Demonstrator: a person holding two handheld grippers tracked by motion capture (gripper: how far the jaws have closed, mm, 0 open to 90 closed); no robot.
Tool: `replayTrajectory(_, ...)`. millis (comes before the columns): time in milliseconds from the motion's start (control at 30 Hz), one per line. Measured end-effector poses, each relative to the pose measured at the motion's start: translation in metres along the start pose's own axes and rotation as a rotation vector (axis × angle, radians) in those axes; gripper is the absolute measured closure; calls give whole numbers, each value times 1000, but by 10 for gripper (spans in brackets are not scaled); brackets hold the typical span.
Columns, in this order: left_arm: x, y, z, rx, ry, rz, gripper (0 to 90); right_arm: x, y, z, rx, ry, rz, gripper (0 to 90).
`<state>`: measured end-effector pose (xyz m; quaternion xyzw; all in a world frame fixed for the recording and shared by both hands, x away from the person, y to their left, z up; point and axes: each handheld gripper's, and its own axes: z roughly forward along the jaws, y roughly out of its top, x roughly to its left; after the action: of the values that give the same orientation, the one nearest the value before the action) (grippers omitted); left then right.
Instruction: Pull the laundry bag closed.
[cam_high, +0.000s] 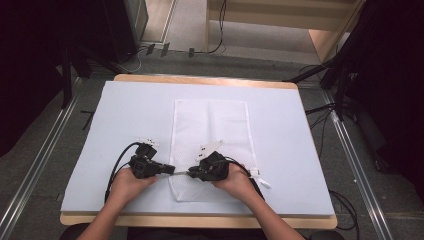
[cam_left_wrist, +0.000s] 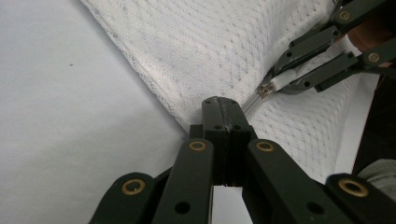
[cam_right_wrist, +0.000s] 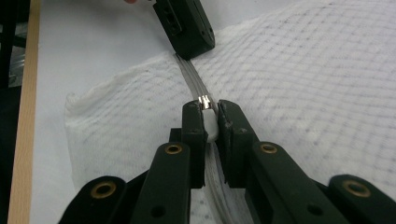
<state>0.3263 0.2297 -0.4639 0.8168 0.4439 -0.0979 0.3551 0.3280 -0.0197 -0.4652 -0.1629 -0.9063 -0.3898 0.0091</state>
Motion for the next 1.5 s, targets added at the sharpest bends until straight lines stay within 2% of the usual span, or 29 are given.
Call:
replayTrajectory(233, 0, 0, 0, 1, -1, 1, 900, -8, -6, -11, -4, 9, 14, 838)
replayTrajectory(633, -1, 0, 0, -1, 2, 8, 900, -10, -10, -16, -2, 13, 4, 839)
replayTrajectory(1300, -2, -1, 0, 0, 17, 31, 900, -17, -21, -32, -13, 17, 37, 838)
replayTrajectory(1500, -2, -1, 0, 0, 17, 34, 900, -18, -22, -34, -16, 20, 32, 838)
